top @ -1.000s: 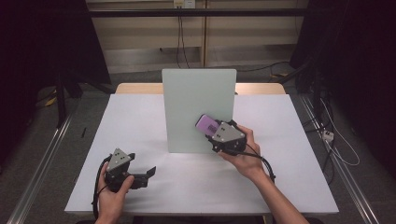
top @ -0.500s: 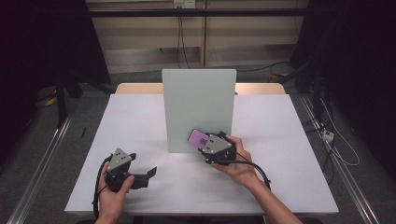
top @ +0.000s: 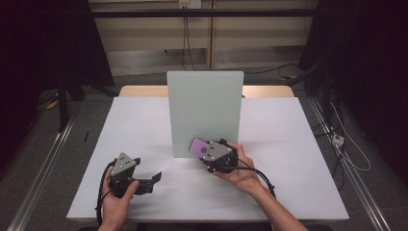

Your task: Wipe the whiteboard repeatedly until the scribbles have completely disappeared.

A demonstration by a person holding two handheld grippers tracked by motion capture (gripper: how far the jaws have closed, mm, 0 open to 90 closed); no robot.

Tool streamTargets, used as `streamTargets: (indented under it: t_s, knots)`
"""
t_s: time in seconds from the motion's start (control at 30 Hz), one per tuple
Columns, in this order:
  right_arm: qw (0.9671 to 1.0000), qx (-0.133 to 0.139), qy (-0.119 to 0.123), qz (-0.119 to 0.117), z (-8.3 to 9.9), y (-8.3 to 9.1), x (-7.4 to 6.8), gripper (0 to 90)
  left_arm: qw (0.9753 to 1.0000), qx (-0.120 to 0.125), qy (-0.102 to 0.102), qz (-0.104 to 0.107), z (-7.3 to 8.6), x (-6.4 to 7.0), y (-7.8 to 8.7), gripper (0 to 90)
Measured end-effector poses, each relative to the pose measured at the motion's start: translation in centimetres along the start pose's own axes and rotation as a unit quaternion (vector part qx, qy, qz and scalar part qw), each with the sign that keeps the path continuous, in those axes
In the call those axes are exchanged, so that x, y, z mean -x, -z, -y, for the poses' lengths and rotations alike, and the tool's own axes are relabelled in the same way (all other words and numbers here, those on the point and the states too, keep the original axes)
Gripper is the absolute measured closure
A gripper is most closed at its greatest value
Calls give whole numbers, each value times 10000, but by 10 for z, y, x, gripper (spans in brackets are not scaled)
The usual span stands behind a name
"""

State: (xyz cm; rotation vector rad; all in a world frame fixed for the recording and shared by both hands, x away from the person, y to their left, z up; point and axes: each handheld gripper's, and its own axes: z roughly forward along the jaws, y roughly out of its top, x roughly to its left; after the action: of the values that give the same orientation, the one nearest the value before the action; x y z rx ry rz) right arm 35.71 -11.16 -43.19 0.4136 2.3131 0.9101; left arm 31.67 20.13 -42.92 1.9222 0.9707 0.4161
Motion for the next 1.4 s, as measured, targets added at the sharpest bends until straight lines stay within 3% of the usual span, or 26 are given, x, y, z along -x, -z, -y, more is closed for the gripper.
streamTargets:
  t_s: [0.2,0.27,0.5,0.77,0.93,1.07,1.27,1.4]
  knots:
    - [10000,-4,-40,-4,4,1,3,417,10000,4,13,11,1,0,1,55]
    - [9999,4,5,111,4,5,5,417,10000,-23,-32,2,0,-1,1,55]
    - [9975,279,-302,581,4,27,30,417,10000,-15,-25,-12,0,-1,2,55]
    - [9892,622,-689,1136,-9,55,70,417,10000,-5,-21,-25,0,-1,1,55]
    - [9832,736,-697,1517,-24,69,93,417,10000,3,-12,-10,0,-2,2,55]
    - [9774,876,-854,1725,-37,79,114,417,10000,17,-13,-11,0,-2,2,55]
    - [9790,809,-702,1734,-55,68,110,417,10000,17,3,-6,0,0,1,56]
    - [9852,670,-449,1515,-65,50,92,417,10000,-22,-52,3,0,-1,1,56]
